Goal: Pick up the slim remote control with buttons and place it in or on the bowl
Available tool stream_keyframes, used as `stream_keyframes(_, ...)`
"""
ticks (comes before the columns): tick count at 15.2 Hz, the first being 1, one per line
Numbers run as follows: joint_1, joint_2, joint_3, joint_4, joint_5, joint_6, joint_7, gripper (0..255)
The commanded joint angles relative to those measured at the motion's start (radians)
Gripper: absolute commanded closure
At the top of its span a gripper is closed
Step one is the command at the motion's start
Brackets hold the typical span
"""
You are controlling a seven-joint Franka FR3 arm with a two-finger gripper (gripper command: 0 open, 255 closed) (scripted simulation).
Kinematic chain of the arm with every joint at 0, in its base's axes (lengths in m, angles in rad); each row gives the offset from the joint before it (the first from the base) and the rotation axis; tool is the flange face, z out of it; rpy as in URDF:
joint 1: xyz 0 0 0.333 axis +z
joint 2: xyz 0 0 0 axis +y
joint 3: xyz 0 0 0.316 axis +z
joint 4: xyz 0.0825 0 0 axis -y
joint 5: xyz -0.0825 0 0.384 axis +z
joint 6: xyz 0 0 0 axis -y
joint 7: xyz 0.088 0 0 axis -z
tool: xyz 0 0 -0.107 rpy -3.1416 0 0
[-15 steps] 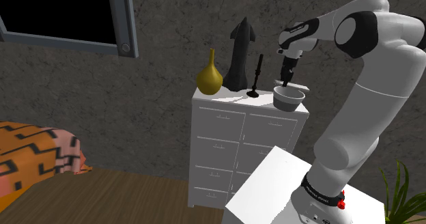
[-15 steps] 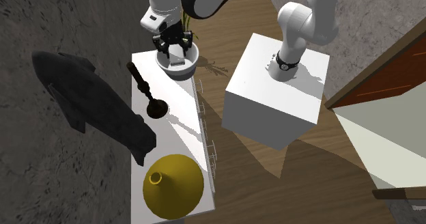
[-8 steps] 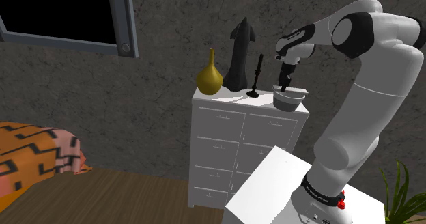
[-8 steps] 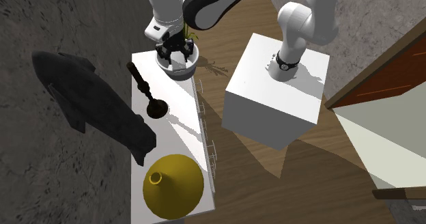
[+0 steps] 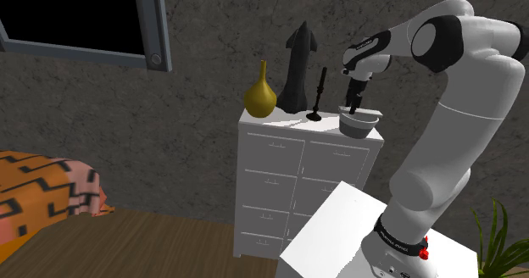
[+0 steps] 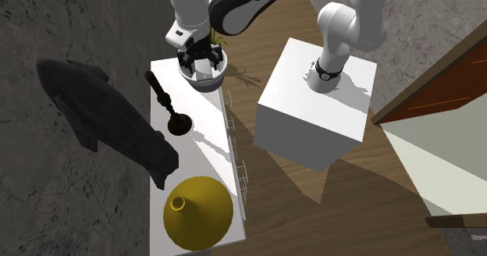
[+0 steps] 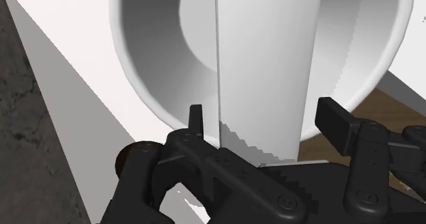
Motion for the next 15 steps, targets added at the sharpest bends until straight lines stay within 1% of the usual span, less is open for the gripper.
stream_keyframes(1, 0.0, 0.001, 0.0, -0.001, 0.0, 0.001, 0.0, 0)
stream_keyframes(4, -0.001, 0.0, -0.001, -0.001, -0.001, 0.0, -0.001, 0)
stream_keyframes(8, 0.004, -0.041, 0.002, 0.086, -0.025, -0.121, 0.017, 0)
stream_keyframes(15, 0.004, -0.041, 0.002, 0.086, -0.025, -0.121, 0.017, 0)
